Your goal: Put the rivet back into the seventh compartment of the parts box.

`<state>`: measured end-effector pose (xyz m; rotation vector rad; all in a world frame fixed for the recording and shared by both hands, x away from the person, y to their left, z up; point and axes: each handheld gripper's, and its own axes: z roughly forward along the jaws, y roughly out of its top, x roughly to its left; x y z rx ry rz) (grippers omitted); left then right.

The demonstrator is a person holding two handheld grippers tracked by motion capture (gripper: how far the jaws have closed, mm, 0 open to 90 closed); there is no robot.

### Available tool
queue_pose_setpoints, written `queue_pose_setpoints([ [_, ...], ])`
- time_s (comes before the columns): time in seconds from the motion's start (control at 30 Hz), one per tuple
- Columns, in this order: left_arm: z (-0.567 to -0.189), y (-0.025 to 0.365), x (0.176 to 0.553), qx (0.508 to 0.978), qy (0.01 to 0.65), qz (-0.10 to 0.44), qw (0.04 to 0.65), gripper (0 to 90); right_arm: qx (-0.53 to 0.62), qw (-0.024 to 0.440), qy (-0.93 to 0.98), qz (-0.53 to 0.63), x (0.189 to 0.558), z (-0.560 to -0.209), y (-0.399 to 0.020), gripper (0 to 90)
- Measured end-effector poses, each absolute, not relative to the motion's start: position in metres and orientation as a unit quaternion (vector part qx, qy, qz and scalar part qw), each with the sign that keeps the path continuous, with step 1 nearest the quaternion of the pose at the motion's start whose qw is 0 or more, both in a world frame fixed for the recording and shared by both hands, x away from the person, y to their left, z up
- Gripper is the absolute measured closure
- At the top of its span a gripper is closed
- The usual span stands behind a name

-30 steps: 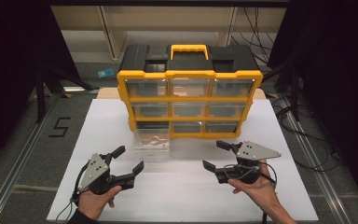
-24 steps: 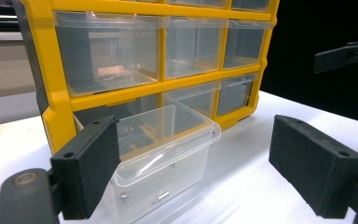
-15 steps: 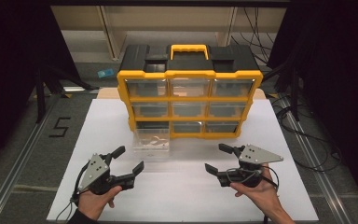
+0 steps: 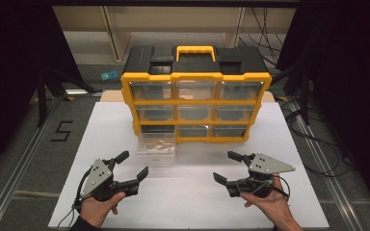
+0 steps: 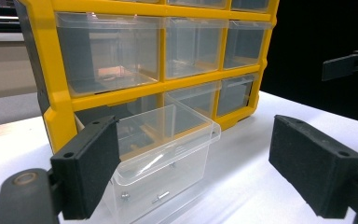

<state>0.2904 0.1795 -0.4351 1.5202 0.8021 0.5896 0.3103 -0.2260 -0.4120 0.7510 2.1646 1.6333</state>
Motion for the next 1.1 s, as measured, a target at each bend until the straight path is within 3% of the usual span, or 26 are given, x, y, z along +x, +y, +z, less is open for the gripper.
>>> queue_pose_setpoints([
  [1.1,-0.4350,0.1783,0.2906,0.660,0.347,0.256,0.615,15.8,0.267,0.179,0.756,0.570,0.3045,-0.4206,-0.2356,16.1],
])
